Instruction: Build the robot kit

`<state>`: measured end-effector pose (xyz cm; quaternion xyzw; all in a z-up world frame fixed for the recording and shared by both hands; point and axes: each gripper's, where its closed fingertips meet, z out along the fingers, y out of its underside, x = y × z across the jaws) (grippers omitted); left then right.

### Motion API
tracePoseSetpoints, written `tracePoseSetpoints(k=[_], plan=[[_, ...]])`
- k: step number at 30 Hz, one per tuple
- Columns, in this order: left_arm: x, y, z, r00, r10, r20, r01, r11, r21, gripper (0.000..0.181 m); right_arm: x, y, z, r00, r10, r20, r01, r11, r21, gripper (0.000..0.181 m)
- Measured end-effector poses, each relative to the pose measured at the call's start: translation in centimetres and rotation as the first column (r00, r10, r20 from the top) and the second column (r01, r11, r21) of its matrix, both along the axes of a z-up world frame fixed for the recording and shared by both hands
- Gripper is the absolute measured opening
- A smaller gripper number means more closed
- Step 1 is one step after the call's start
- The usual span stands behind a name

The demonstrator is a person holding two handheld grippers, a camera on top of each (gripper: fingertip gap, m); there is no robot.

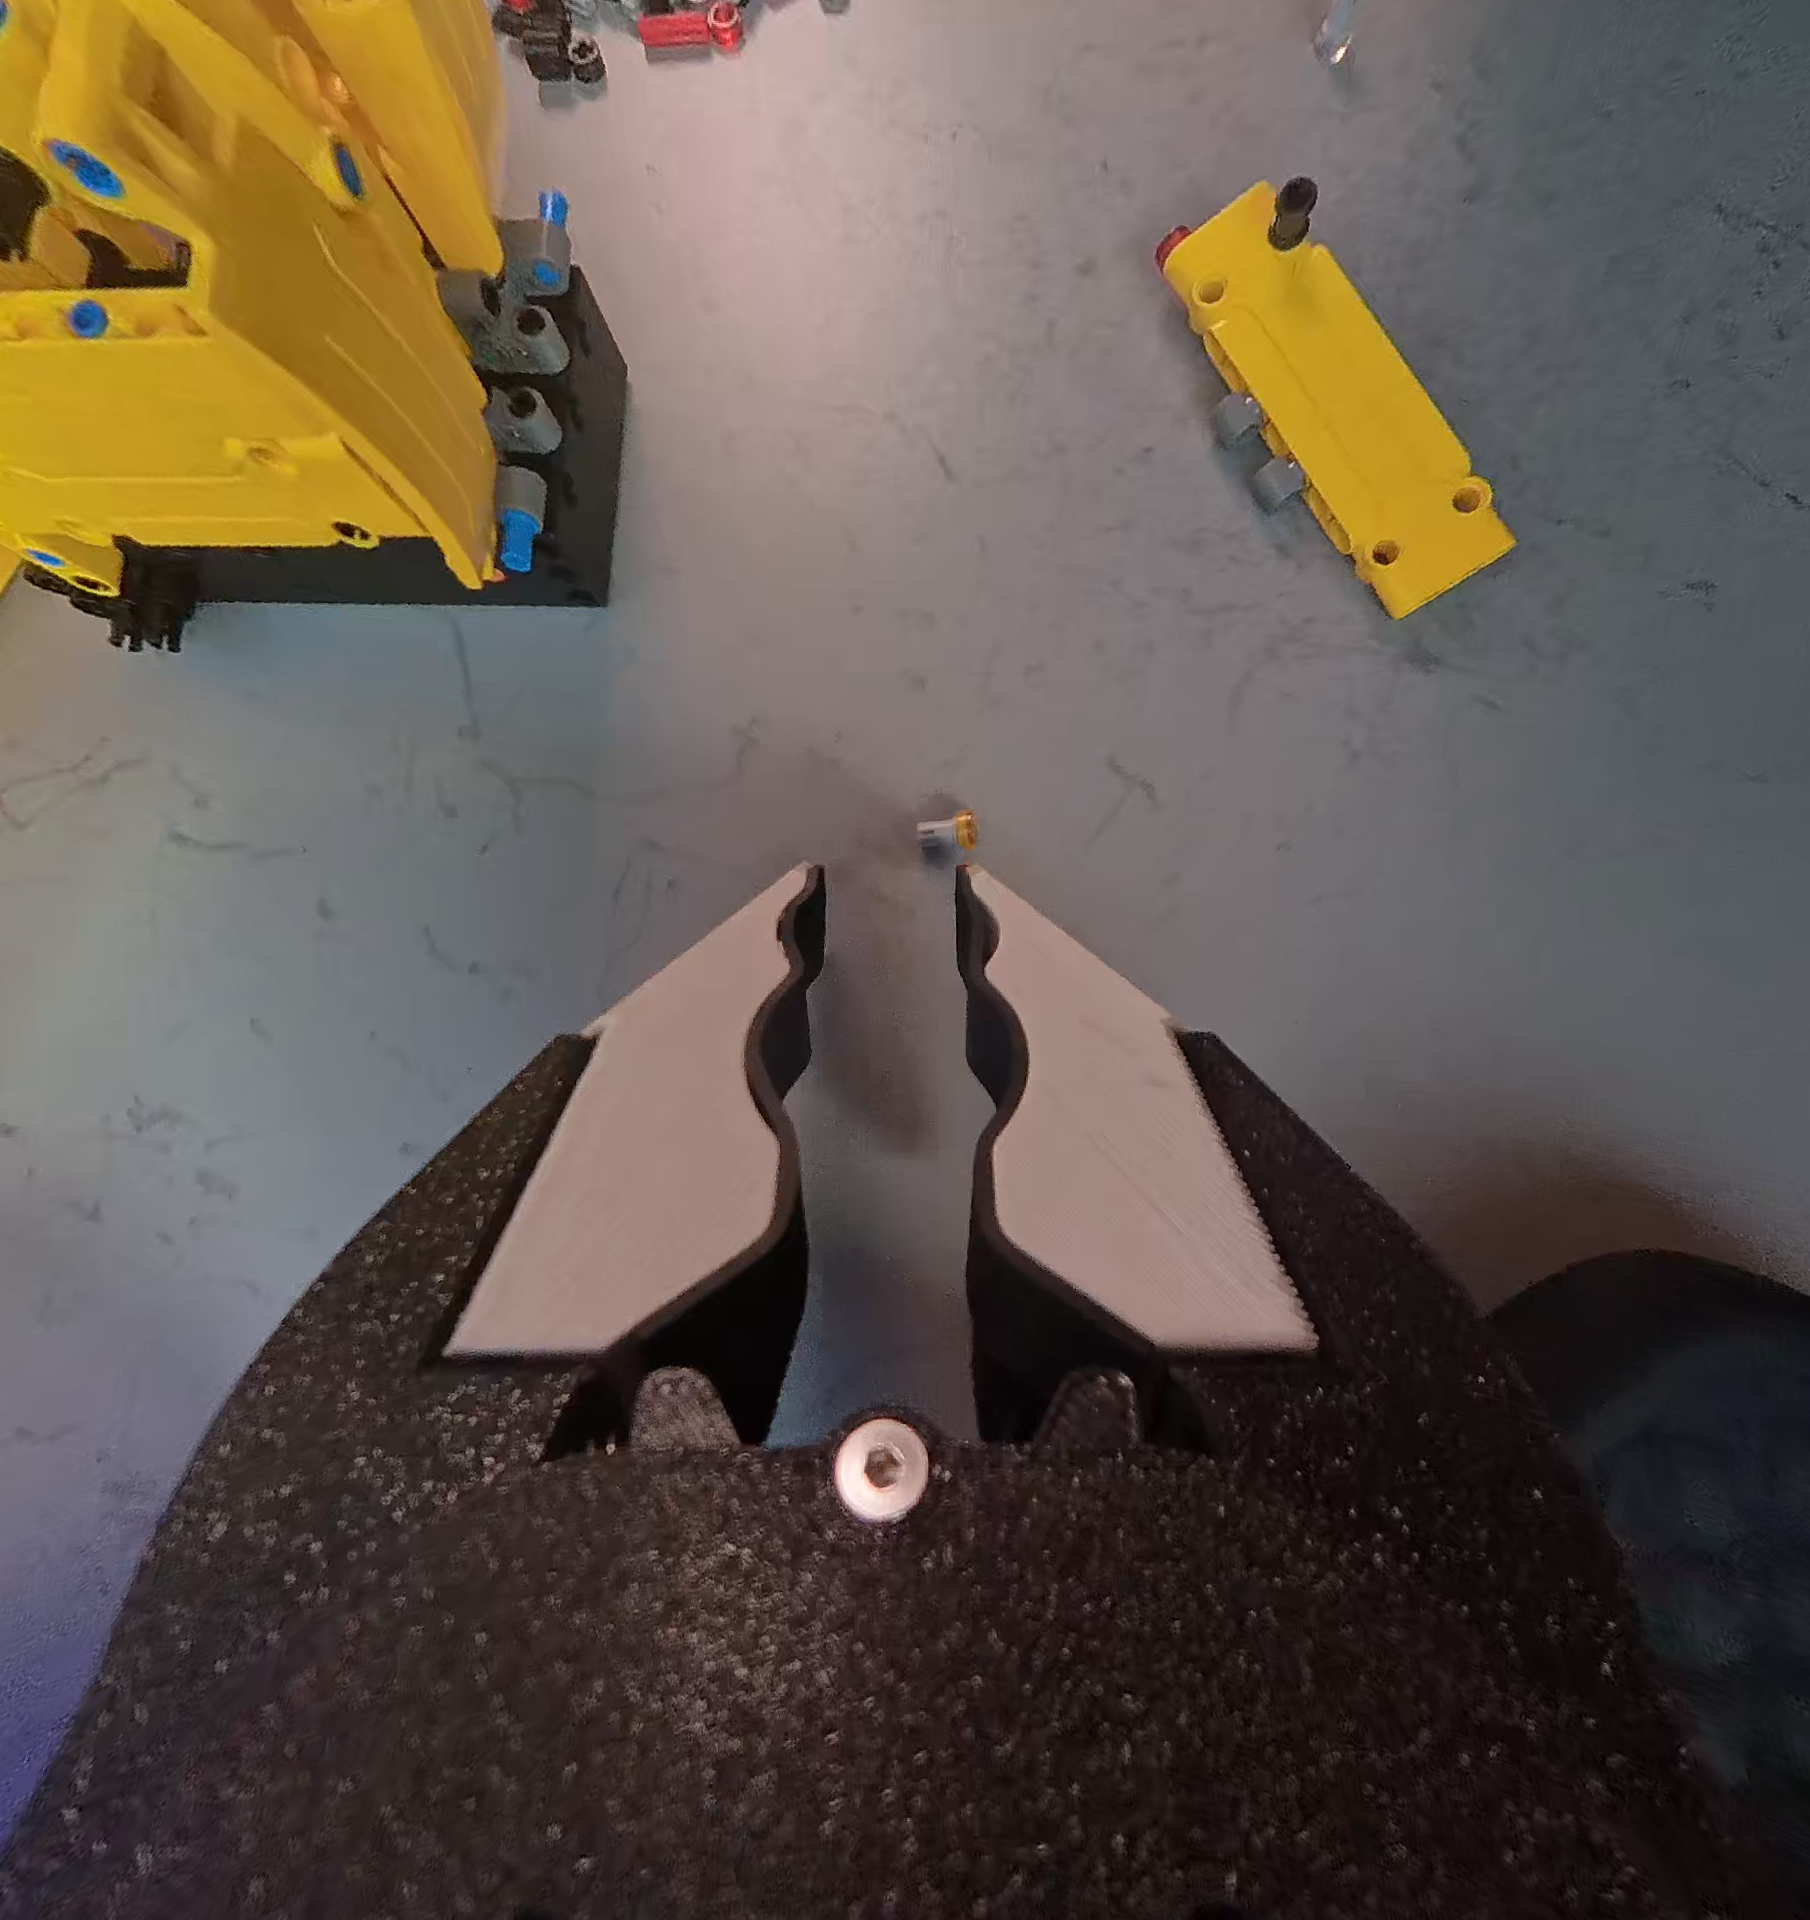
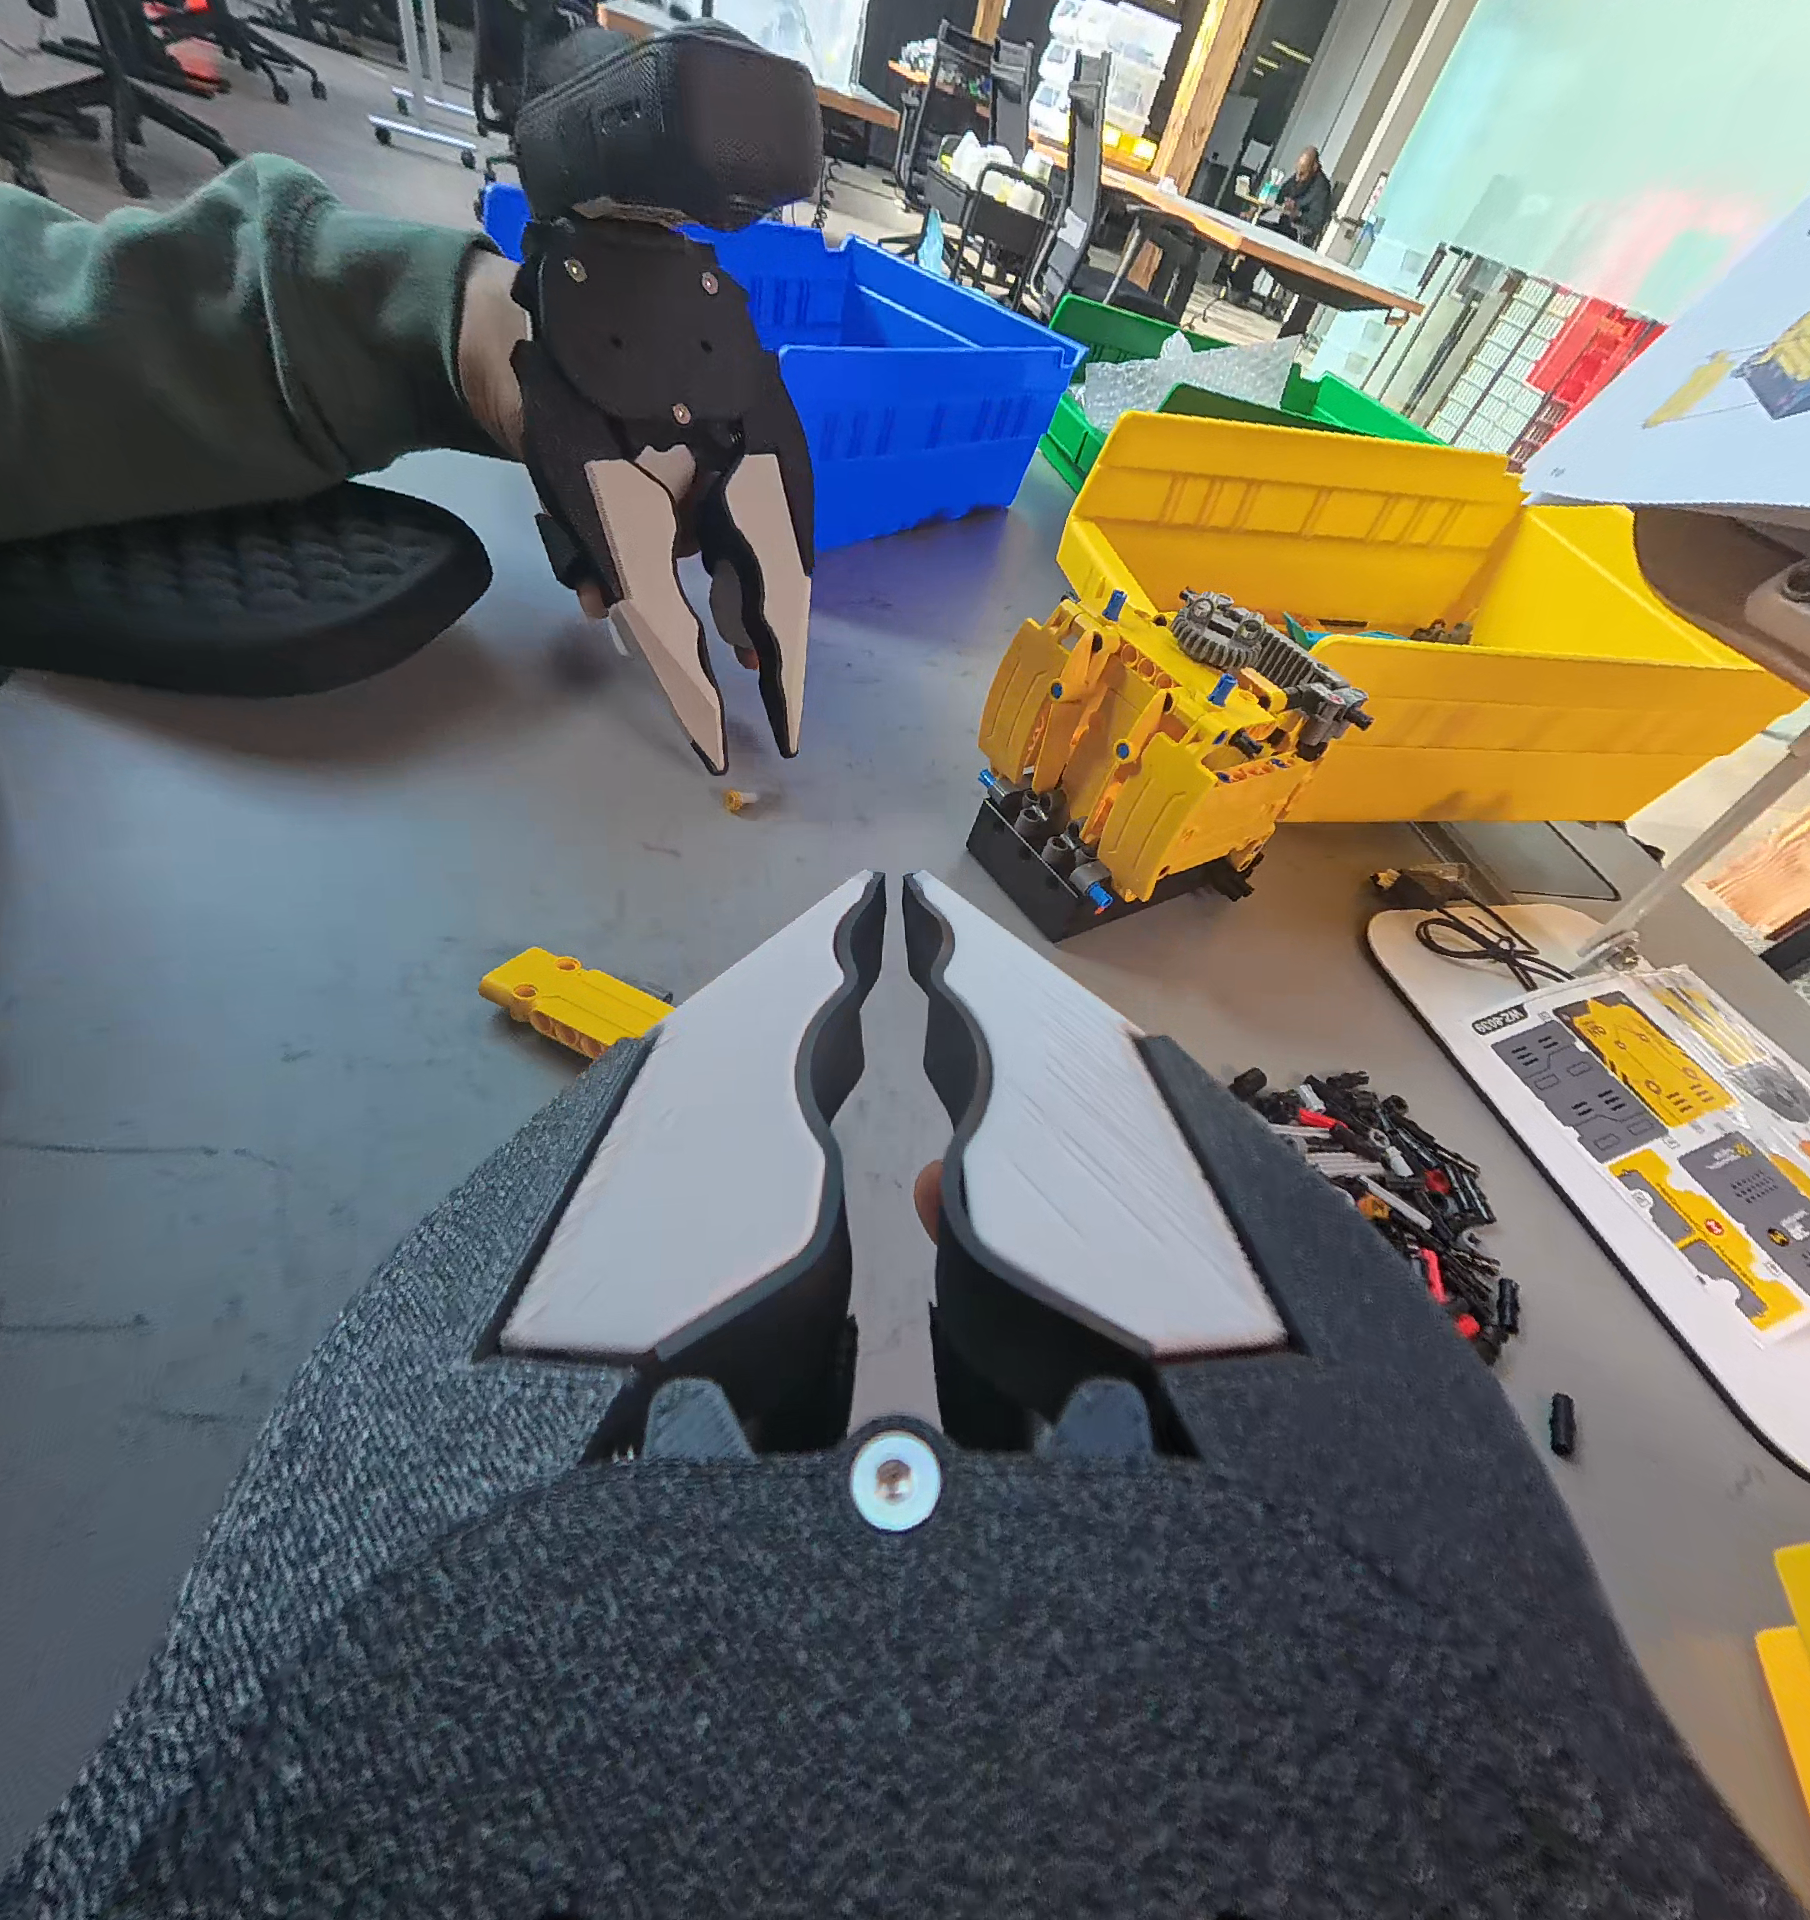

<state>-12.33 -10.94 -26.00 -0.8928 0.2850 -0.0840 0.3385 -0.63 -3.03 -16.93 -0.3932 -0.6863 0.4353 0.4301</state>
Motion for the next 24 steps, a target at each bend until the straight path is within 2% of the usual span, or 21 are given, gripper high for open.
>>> tracePoseSetpoints(k=[5, 10, 18, 21, 24], plan=[[0.4, 0.9, -0.4, 0.996, -0.068, -0.054, 0.069, 0.997, 0.023, 0.024, 0.3, 0.3, -0.6, 1.0, 0.0, 0.018, 0.0, 1.0, -0.003, 0.003], [1.3, 1.1, -0.7, 0.989, -0.15, -0.013, 0.149, 0.988, -0.034, 0.015, 0.5, 0.3, -1.0, 0.999, 0.006, 0.034, -0.006, 1.0, 0.004, 0.004], [2.0, 1.2, -0.6, 0.988, -0.157, 0.007, 0.157, 0.987, -0.037, 0.003, 0.6, 0.2, -1.6, 0.999, 0.013, 0.052, -0.013, 1.0, -0.018, 0.004], [5.2, 2.3, 2.5, 0.966, -0.205, 0.155, 0.188, 0.975, 0.118, 0.003, 0.7, -0.8, -0.8, 0.998, 0.053, 0.022, -0.051, 0.996, -0.078, 0.009], [9.4, 2.6, 6.0, 0.911, -0.314, 0.267, 0.245, 0.934, 0.259, 0.003, 1.1, -3.0, 0.3, 0.989, 0.146, -0.028, -0.148, 0.983, -0.108, 0.015]])
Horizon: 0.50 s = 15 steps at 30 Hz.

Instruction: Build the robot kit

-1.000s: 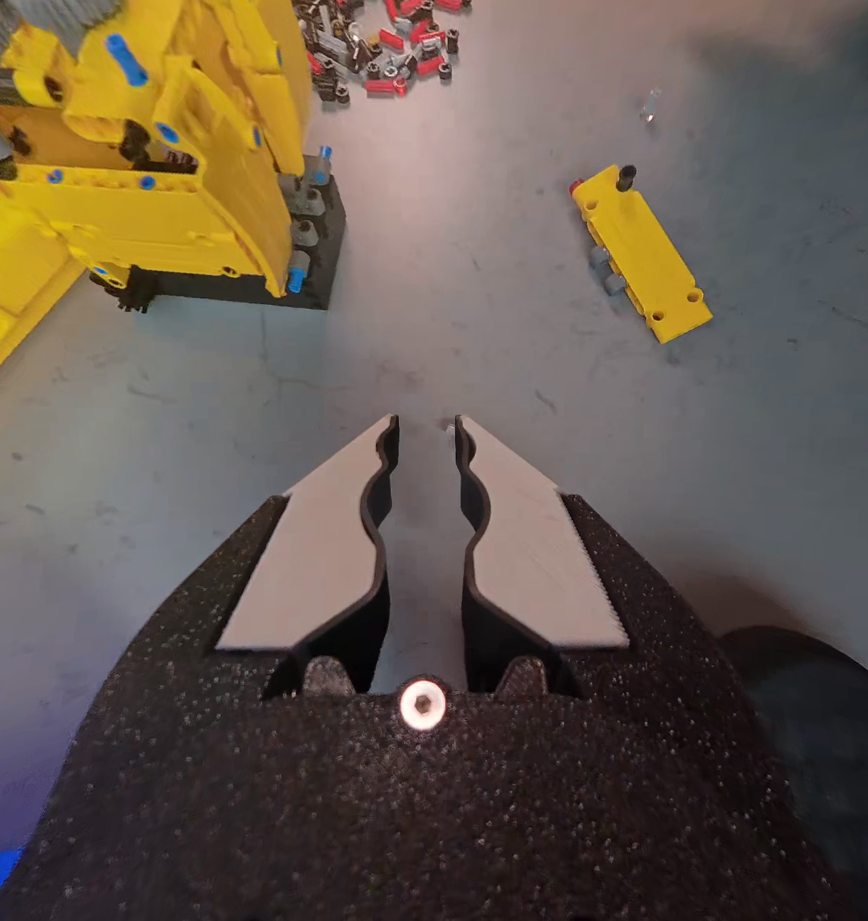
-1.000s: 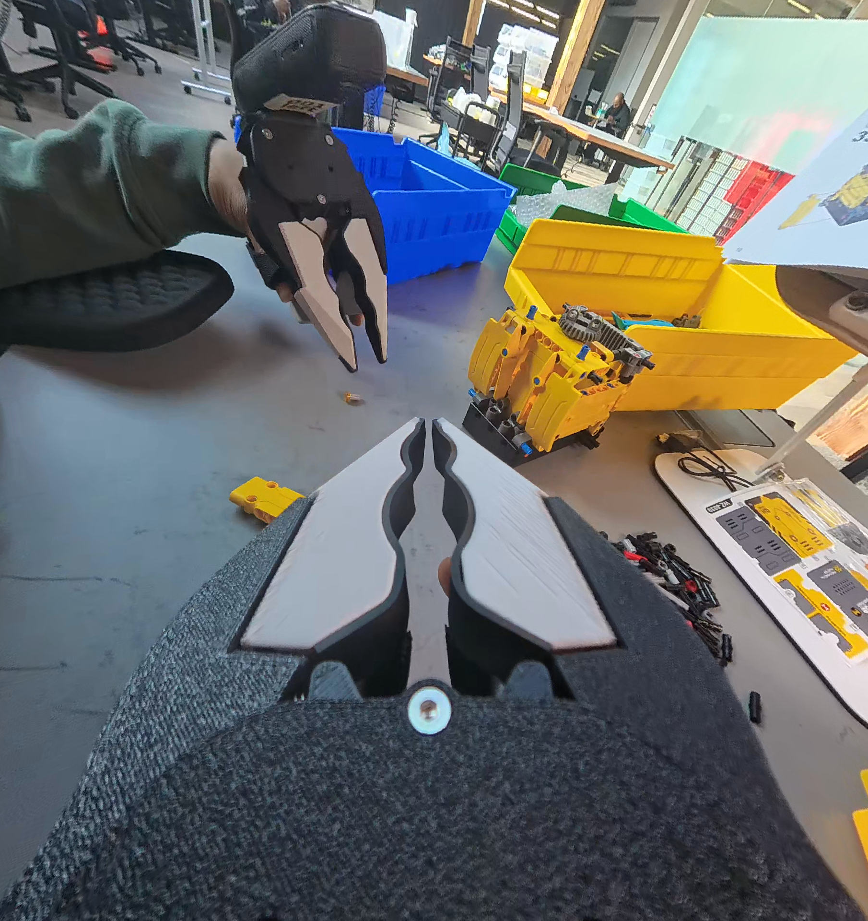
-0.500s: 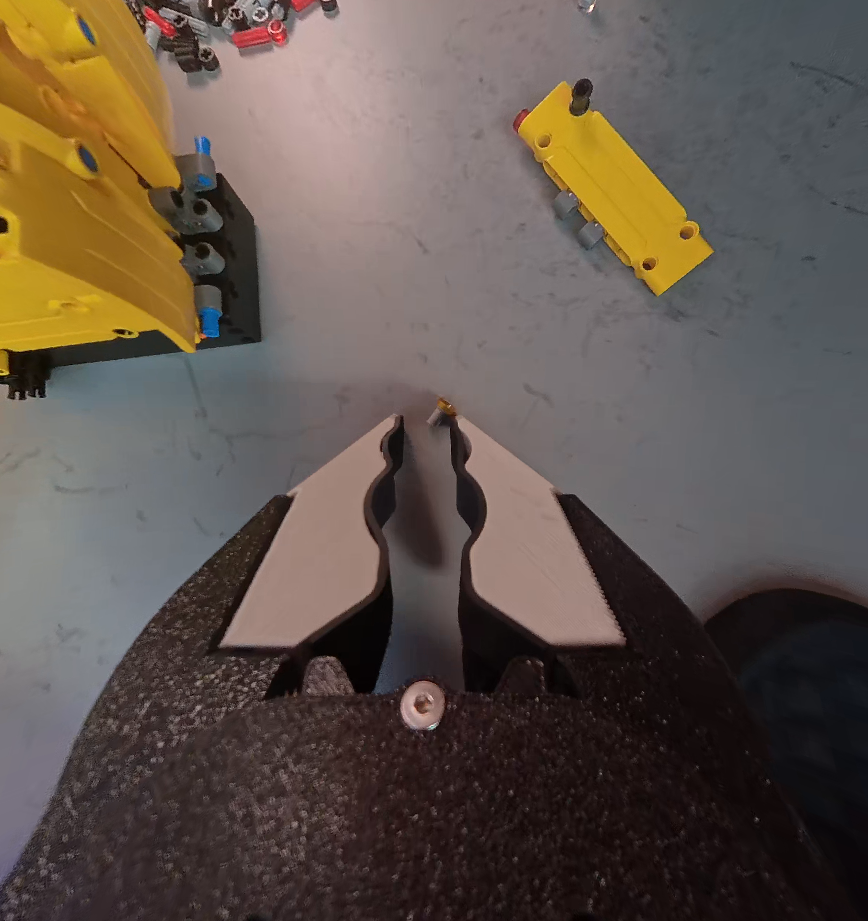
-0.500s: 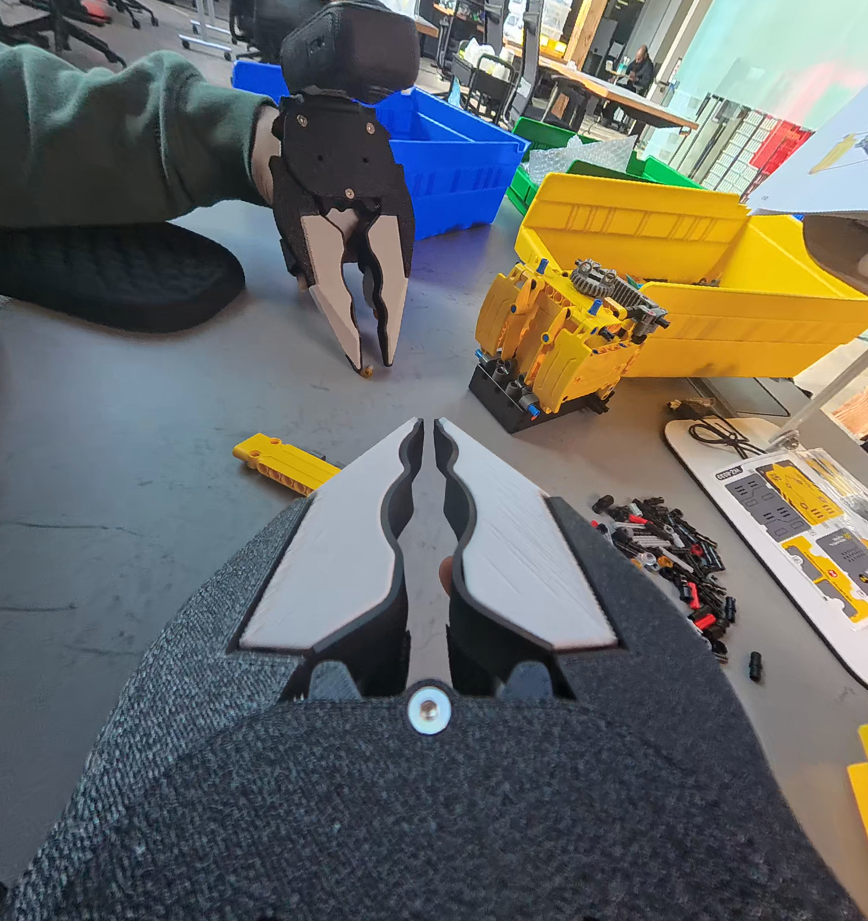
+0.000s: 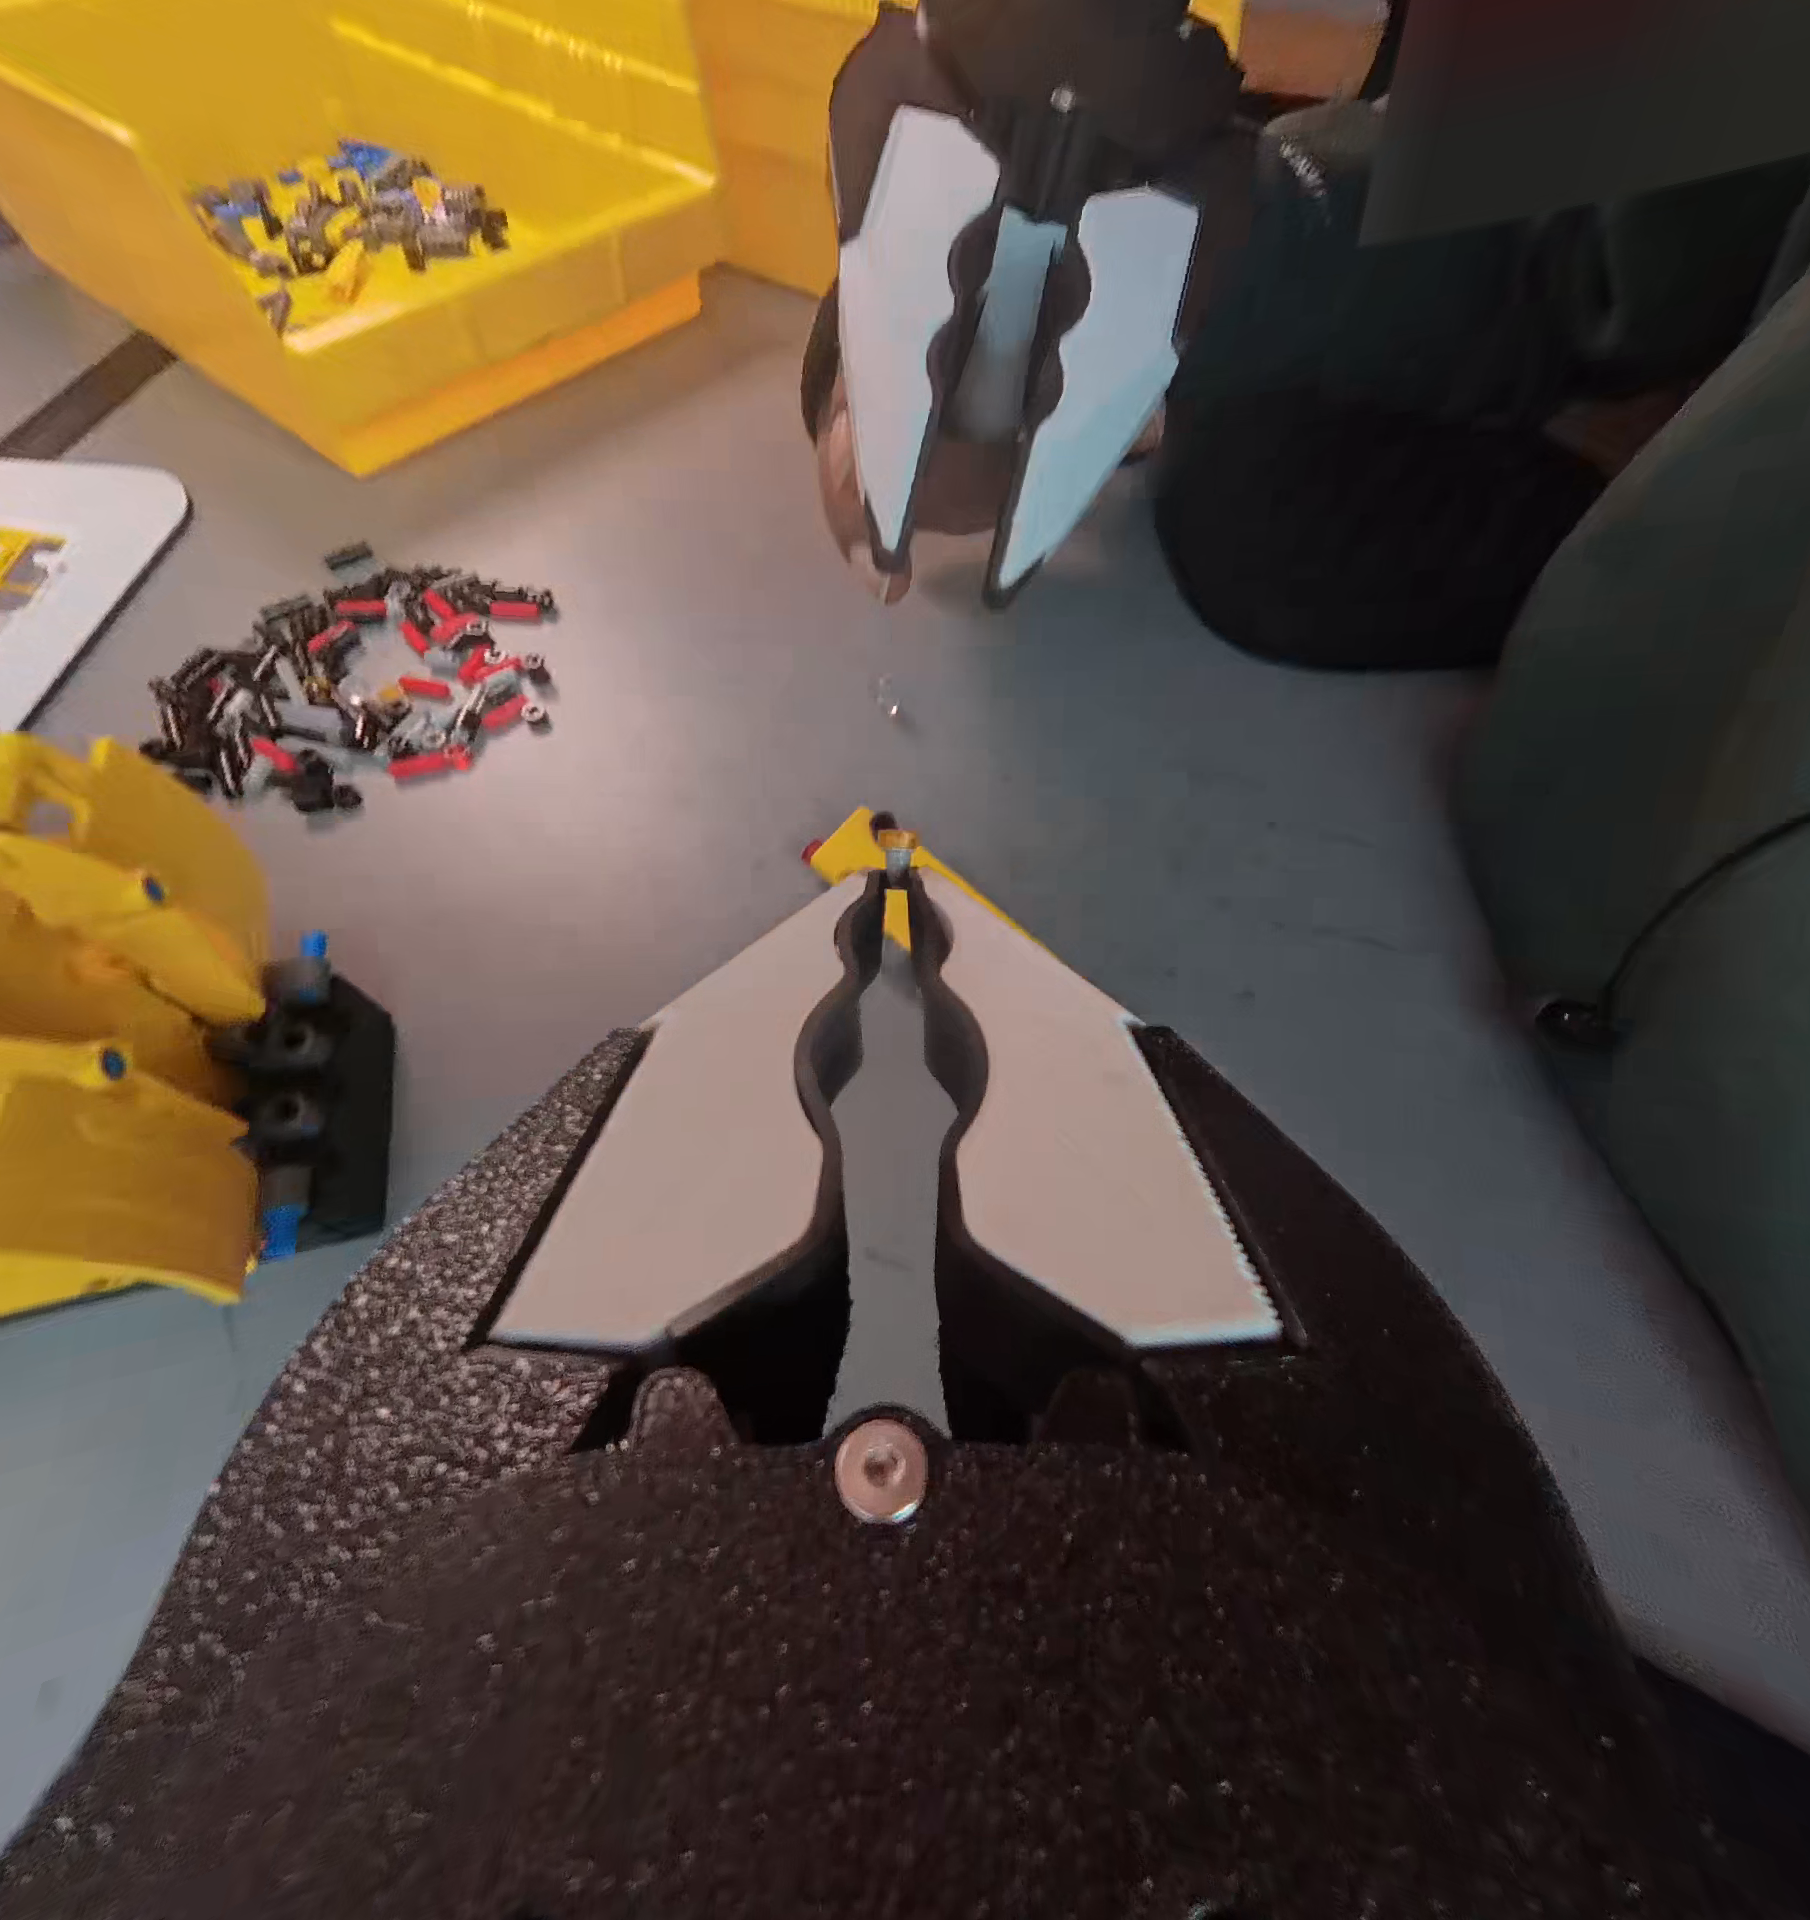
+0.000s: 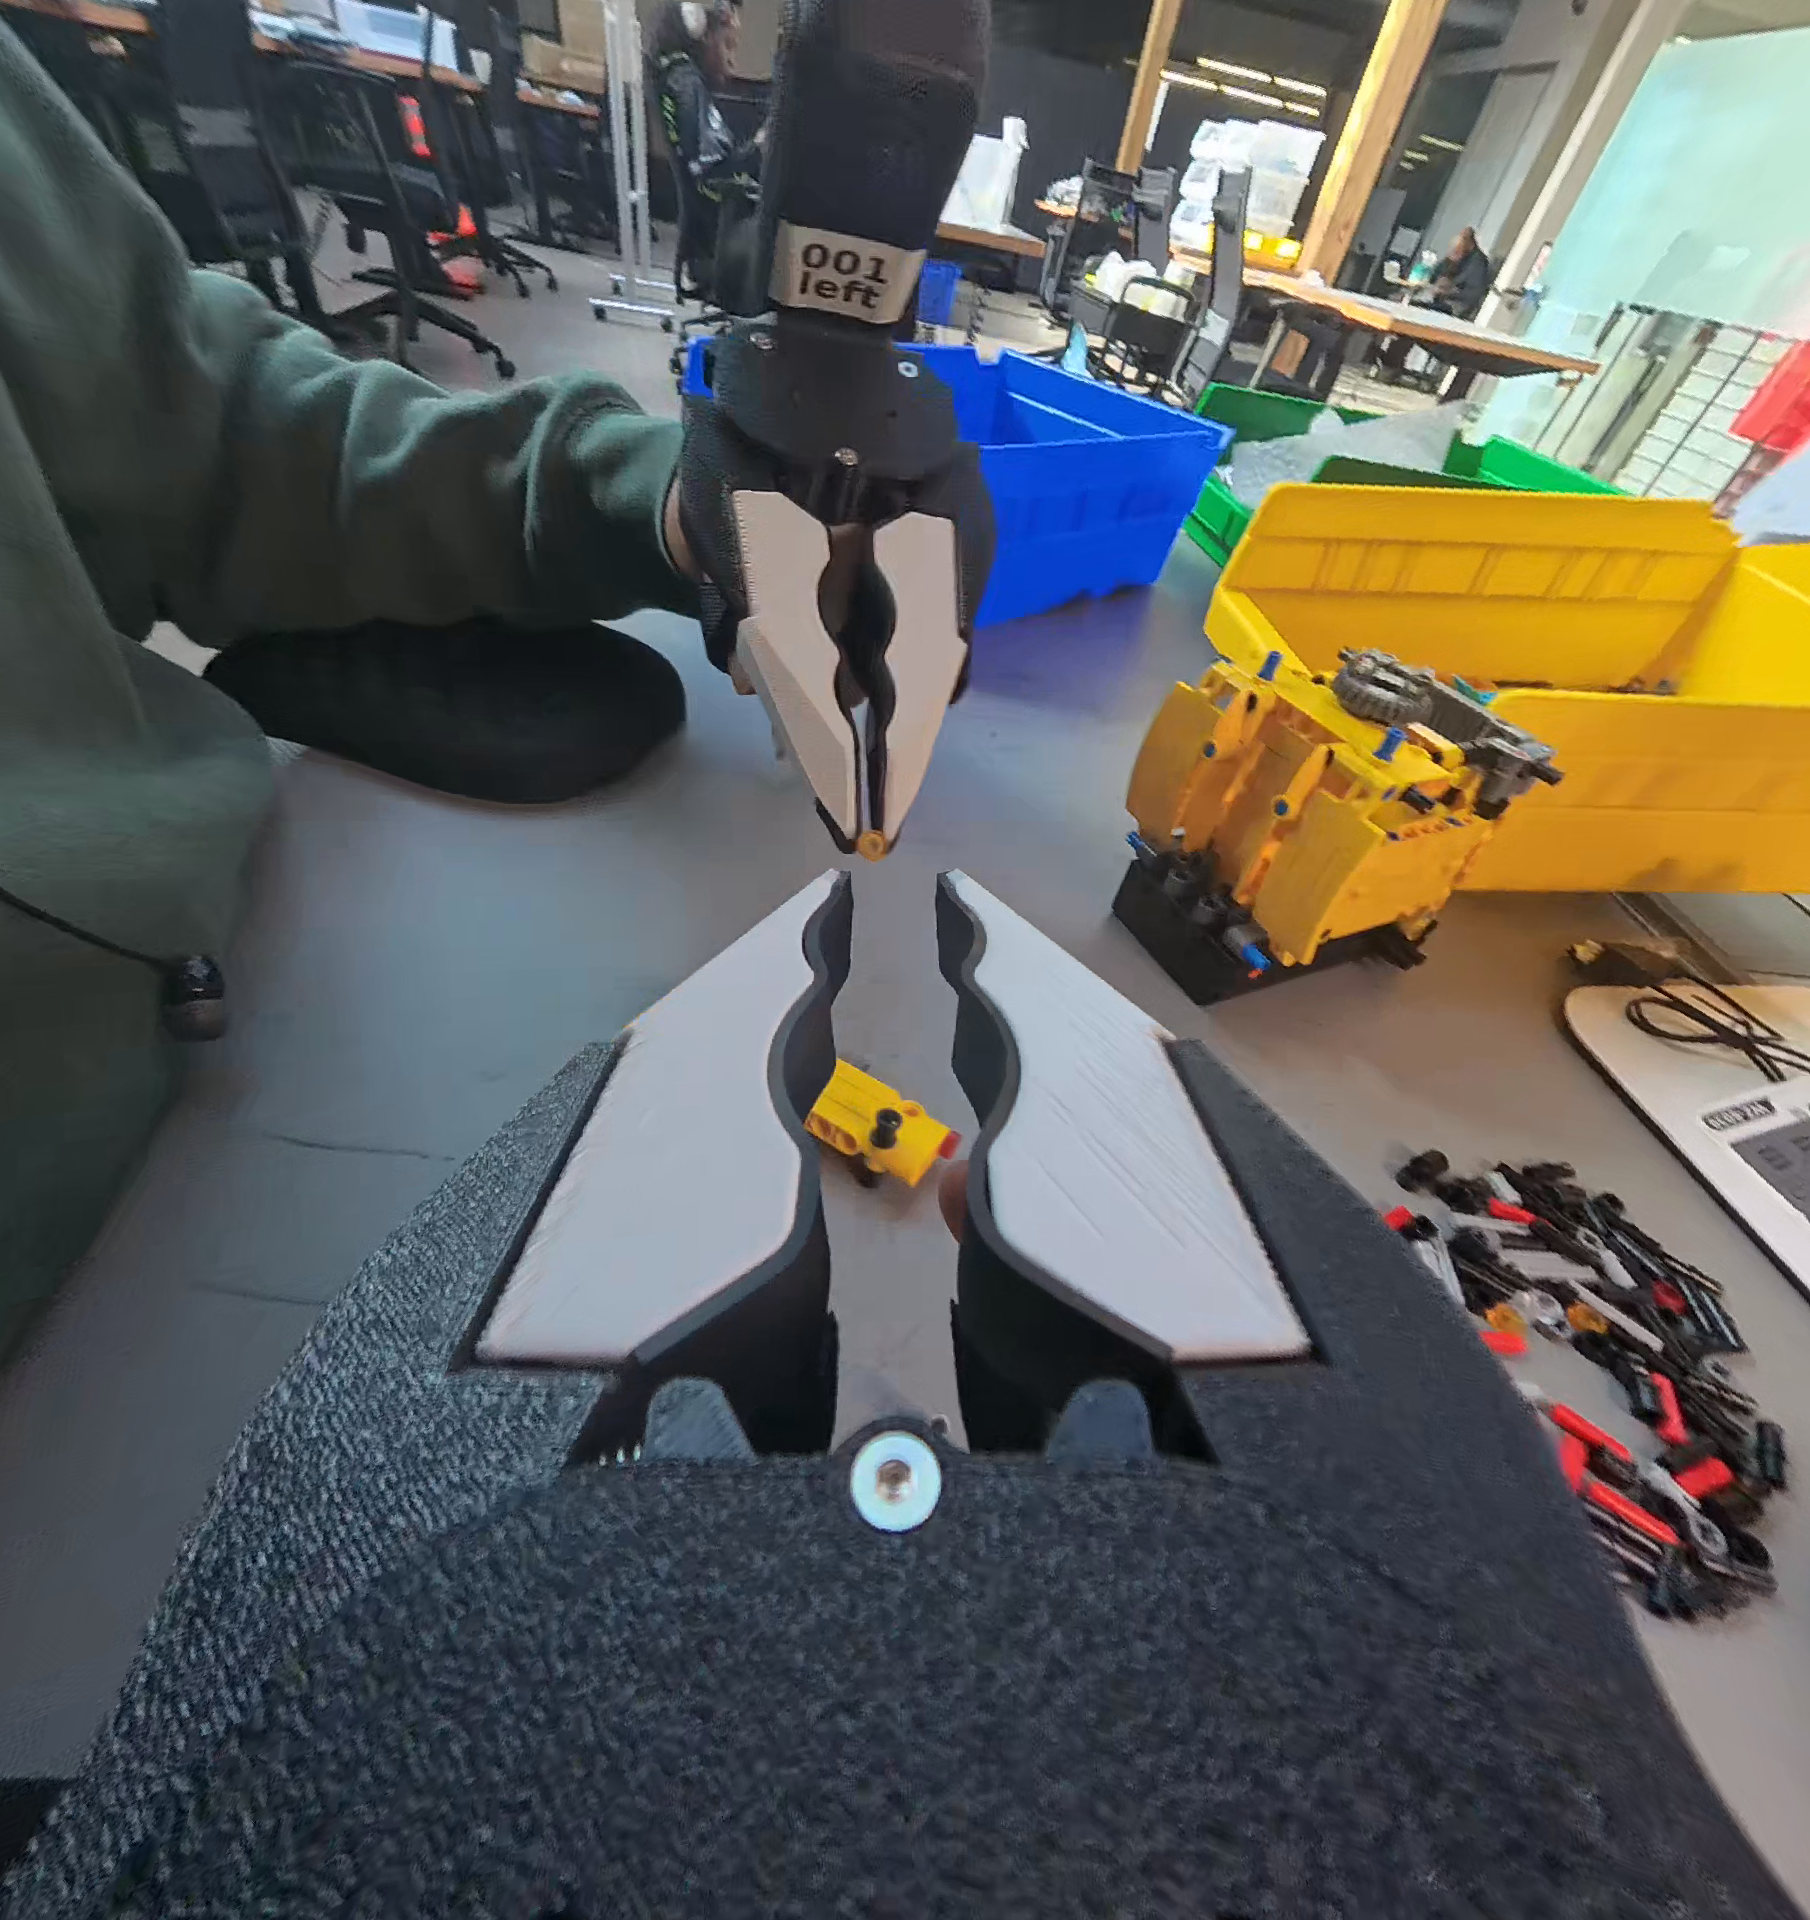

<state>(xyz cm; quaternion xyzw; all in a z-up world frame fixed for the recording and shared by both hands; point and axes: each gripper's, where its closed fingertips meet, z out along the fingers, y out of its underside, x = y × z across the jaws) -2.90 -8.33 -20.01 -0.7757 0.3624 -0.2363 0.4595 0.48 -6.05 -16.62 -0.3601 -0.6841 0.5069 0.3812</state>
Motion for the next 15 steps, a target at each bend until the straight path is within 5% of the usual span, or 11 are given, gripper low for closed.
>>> tracePoseSetpoints(k=[6, 15], plan=[[3.9, -0.1, 1.4, 0.996, -0.09, 0.023, 0.088, 0.994, 0.057, 0.003, 0.2, -2.2, -1.0, 0.997, 0.061, 0.043, -0.063, 0.996, 0.065, 0.013], [4.8, -0.5, 1.0, 0.992, -0.121, 0.028, 0.12, 0.992, 0.034, 0.003, 0.4, -3.0, -1.8, 0.993, 0.091, 0.075, -0.099, 0.989, 0.108, 0.008]])
